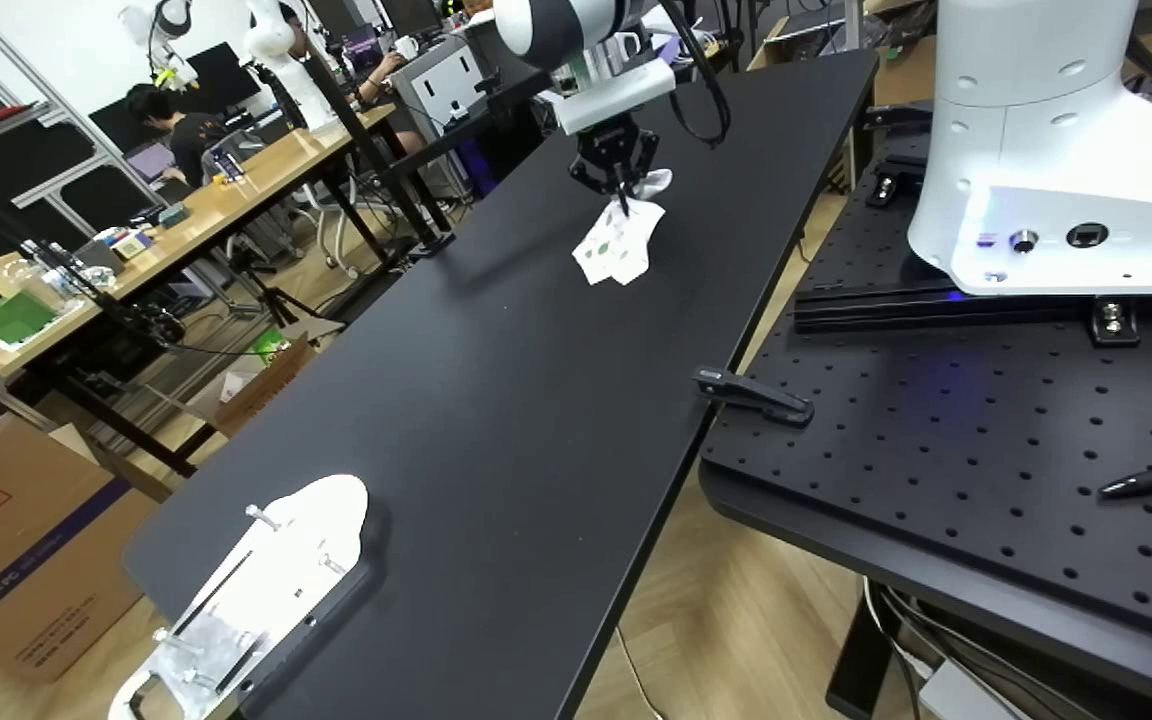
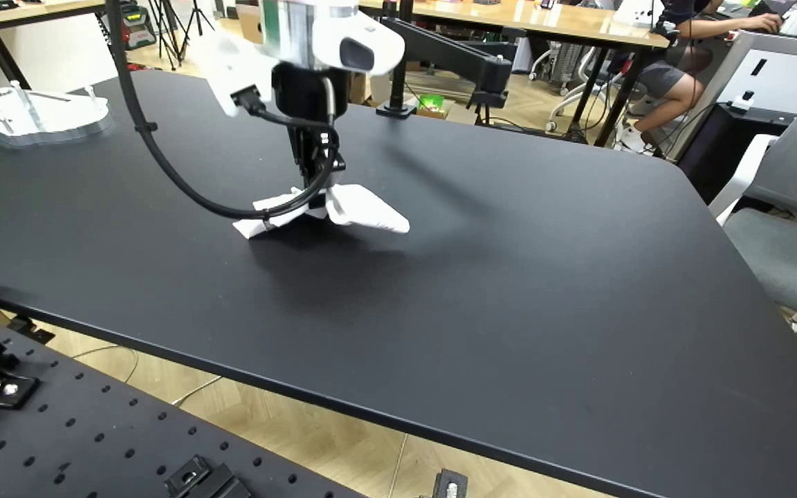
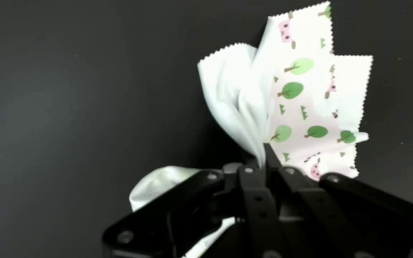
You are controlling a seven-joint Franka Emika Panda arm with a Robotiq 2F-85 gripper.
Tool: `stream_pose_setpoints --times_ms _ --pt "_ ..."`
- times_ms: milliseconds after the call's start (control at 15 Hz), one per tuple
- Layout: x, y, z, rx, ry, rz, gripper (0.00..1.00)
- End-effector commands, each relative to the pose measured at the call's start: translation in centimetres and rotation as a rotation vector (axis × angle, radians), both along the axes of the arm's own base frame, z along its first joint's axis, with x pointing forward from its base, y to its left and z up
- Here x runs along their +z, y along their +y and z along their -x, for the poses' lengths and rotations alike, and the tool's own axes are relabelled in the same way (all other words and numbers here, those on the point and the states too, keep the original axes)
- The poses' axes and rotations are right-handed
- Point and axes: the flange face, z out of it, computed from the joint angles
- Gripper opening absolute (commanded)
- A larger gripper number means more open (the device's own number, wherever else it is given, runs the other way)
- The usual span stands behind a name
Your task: Put the cloth on the black rod
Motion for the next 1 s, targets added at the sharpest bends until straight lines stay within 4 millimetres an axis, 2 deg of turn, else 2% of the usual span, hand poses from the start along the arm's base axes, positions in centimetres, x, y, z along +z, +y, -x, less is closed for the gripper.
stream_pose_setpoints --times_ms 0,333,467,667,800,933 --pt "6.2 0.1 -1.7 0.036 -0.012 0.041 0.02" --pt "15.9 0.2 -4.1 0.102 -0.037 0.073 0.02" --pt "20.5 0.5 -4.7 0.119 -0.060 0.083 0.02" --pt "26.4 0.3 -5.2 0.126 -0.103 0.093 0.02" --pt "29.3 -0.8 -5.1 0.109 -0.135 0.094 0.02" --pt "31.2 -2.4 -4.5 0.084 -0.161 0.086 0.02"
